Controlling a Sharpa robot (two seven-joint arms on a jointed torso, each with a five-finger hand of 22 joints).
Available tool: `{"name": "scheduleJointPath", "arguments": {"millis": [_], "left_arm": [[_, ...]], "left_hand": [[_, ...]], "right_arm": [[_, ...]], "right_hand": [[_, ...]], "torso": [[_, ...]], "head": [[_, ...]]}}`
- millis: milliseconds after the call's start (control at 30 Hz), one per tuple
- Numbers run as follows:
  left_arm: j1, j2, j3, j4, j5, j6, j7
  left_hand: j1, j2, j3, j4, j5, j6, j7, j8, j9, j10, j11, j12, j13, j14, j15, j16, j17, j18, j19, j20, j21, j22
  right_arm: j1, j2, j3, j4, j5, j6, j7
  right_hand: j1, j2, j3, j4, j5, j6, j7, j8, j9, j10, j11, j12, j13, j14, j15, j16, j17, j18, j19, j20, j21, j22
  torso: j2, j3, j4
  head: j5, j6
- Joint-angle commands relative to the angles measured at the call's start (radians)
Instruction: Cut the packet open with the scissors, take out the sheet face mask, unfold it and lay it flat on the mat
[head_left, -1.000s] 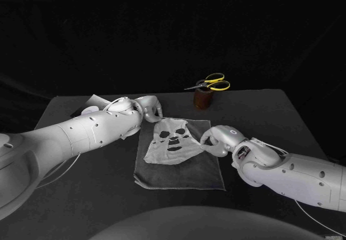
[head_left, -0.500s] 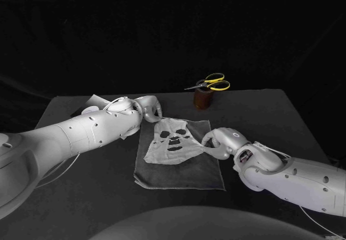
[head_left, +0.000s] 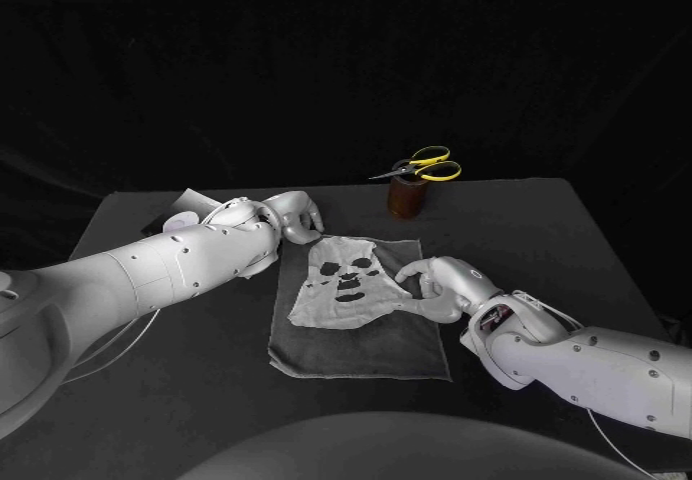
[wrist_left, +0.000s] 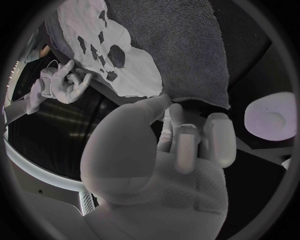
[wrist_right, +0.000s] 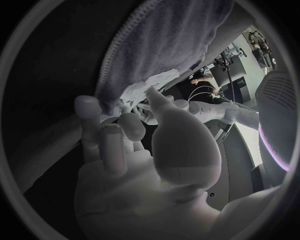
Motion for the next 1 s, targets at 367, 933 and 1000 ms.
{"name": "scheduleJointPath", "arguments": {"millis": [367,933,1000], "left_arm": [[0.002,-0.076,0.020,0.102,0.201,-0.093,0.129],[-0.019,-0.180,0.025,0.273,0.114,-0.033,0.177],[-0.023,-0.180,0.024,0.276,0.096,-0.025,0.181]], "left_hand": [[0.016,0.001,0.024,0.005,0.003,-0.030,0.013,0.030,0.015,-0.080,0.021,-0.155,-0.118,-0.104,0.026,-0.119,-0.112,0.054,-0.114,0.020,-0.144,-0.107],[0.039,0.023,0.042,-0.021,0.002,0.035,-0.002,0.106,0.033,-0.017,0.007,-0.181,-0.190,-0.206,0.019,-0.194,-0.270,0.063,-0.140,0.019,-0.179,-0.139],[0.039,0.026,0.045,-0.021,0.002,0.045,-0.005,0.107,0.031,-0.012,0.003,-0.178,-0.190,-0.205,0.015,-0.192,-0.270,0.062,-0.138,0.015,-0.177,-0.137]], "right_arm": [[0.073,-0.006,0.009,-0.024,0.146,0.101,0.090],[0.138,0.140,0.011,-0.193,-0.029,0.263,-0.083],[0.139,0.156,0.012,-0.208,-0.027,0.261,-0.087]], "right_hand": [[0.113,0.154,0.073,0.014,0.003,0.066,-0.014,-0.007,-0.020,0.069,-0.019,0.098,0.066,0.068,-0.009,0.044,0.128,-0.040,0.081,-0.012,0.156,0.086],[0.070,0.146,0.423,-0.096,0.003,0.161,-0.020,-0.037,-0.053,0.131,-0.025,0.198,0.154,0.087,-0.015,0.073,0.186,-0.058,0.124,-0.021,0.281,0.123],[0.069,0.148,0.422,-0.095,0.003,0.163,-0.022,-0.036,-0.052,0.134,-0.026,0.204,0.159,0.088,-0.015,0.075,0.190,-0.058,0.125,-0.021,0.286,0.124]], "torso": [[-0.002,0.0016,0.0019],[-0.002,-0.0010,0.0050],[-0.002,-0.0013,0.0042]], "head": [[-0.008,0.000],[-0.018,0.000],[-0.018,0.000]]}}
